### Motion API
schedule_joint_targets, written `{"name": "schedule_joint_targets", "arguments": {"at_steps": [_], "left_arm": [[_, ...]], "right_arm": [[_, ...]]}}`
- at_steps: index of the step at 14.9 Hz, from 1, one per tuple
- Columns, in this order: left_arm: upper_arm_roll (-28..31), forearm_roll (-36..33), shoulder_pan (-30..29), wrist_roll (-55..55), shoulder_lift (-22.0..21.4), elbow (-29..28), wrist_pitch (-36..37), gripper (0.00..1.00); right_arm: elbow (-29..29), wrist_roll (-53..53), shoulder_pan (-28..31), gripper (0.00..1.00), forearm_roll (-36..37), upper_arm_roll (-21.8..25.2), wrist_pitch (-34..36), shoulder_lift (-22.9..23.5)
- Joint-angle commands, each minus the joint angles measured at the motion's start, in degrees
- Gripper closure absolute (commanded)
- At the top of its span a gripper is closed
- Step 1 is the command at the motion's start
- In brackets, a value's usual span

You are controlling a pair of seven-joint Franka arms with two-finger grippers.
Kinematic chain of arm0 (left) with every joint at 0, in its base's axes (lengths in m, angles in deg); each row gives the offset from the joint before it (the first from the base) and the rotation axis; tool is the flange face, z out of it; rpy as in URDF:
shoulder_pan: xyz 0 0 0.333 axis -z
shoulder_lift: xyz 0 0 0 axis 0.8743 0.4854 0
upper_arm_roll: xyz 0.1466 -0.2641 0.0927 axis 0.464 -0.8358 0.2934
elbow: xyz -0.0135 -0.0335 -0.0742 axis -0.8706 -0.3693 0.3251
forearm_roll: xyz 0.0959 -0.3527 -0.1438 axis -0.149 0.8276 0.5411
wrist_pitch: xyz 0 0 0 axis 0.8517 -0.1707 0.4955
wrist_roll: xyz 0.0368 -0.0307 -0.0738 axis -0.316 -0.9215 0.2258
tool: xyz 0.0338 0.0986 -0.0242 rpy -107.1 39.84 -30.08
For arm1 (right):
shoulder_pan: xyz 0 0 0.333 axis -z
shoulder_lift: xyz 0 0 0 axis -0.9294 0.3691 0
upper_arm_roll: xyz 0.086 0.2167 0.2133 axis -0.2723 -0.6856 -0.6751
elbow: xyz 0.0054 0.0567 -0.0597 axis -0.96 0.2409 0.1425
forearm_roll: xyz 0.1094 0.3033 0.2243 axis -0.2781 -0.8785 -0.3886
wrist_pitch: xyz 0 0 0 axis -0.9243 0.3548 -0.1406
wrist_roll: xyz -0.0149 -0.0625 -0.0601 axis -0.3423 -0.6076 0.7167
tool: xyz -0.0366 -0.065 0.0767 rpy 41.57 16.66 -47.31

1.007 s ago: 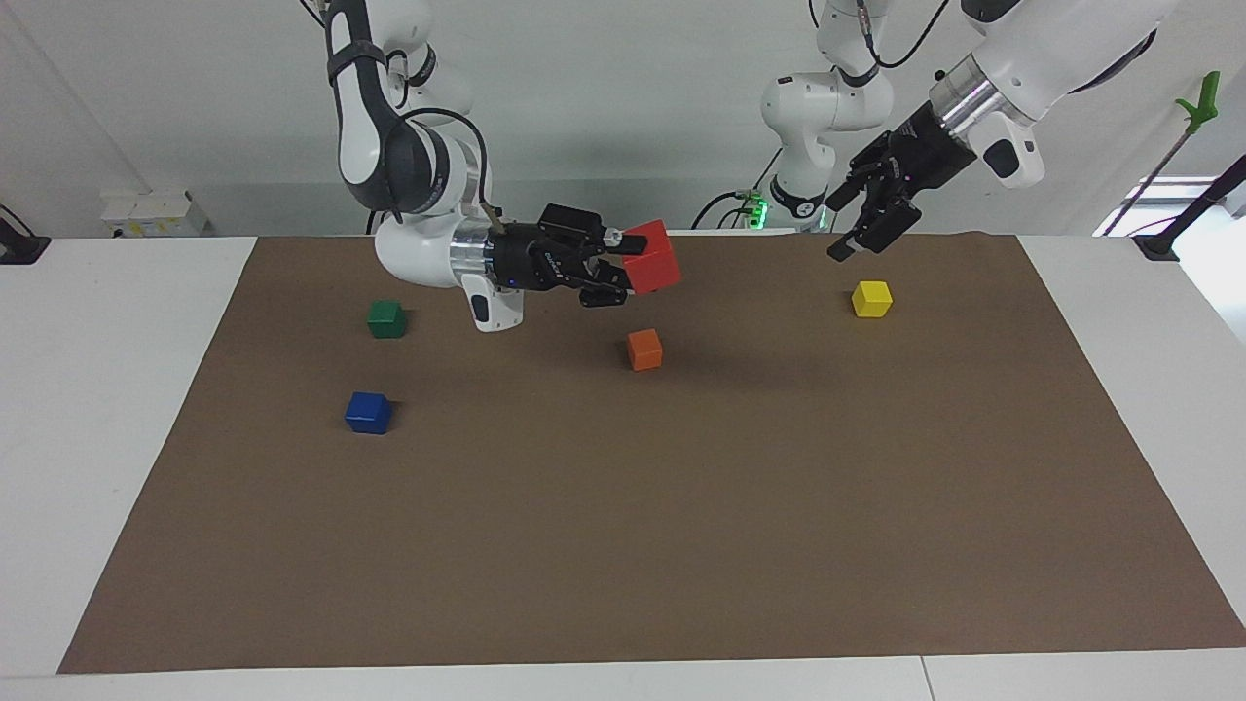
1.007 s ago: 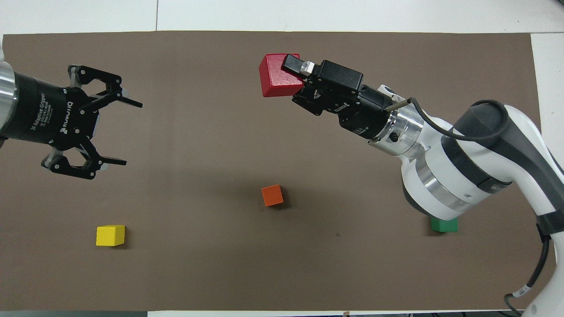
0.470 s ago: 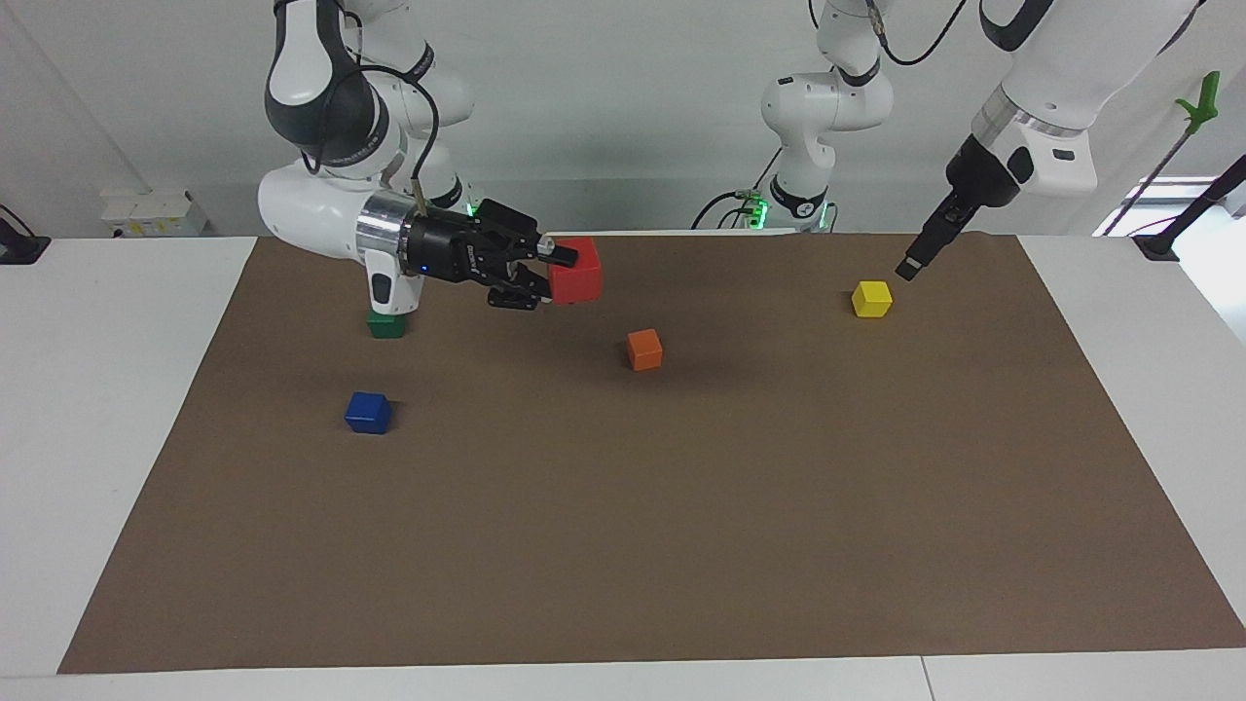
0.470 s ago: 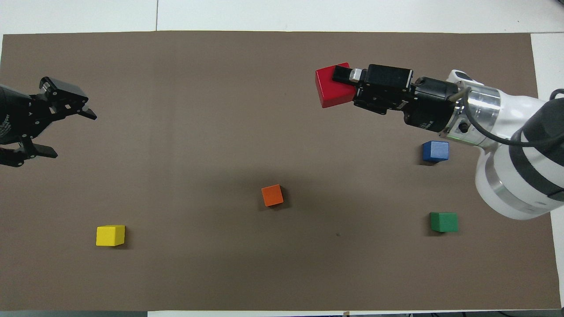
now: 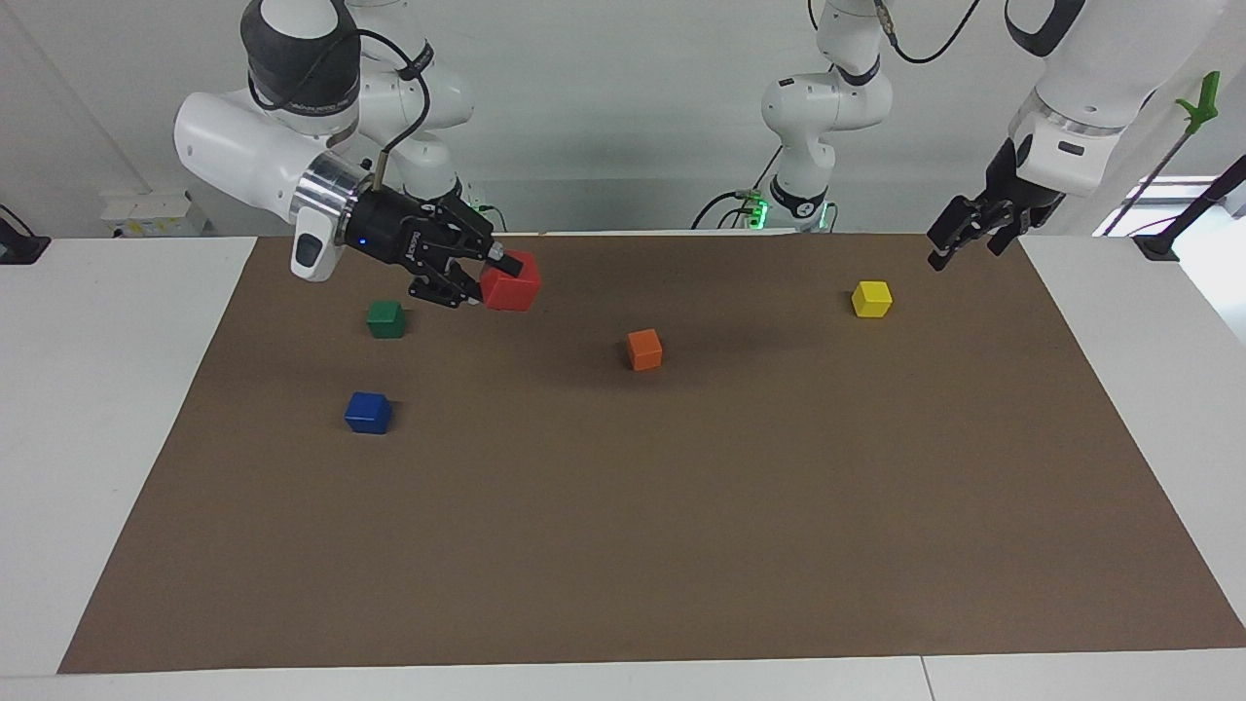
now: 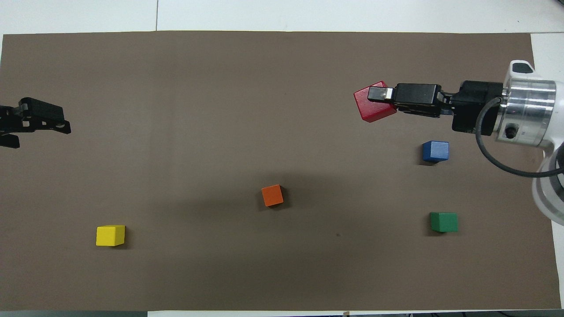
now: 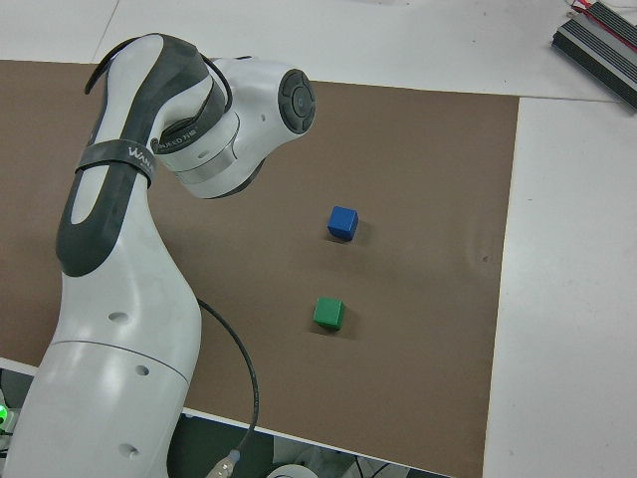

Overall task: Transfer red block to right arm and stack on blue block
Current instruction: 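Carry the red cube with the right gripper above the blue cube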

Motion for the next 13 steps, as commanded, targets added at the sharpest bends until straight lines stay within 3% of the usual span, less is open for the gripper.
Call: {"name": "schedule_joint_targets", "arguments": {"at_steps": [1,13], "left_arm": [[-0.49,-1.34,-0.33,-4.96,-2.61,-3.40,0.03,0.00],[-0.40,-1.34,-1.11,-5.05,-3.23,-5.60,-0.67,0.00]], "right_arm": [[-0.65,2.26,1.85,1.00,10.22,-0.54,0.63,-1.75],[-2.77,4.71,4.93,1.00,58.91,-0.89,-0.43,-1.57]]}}
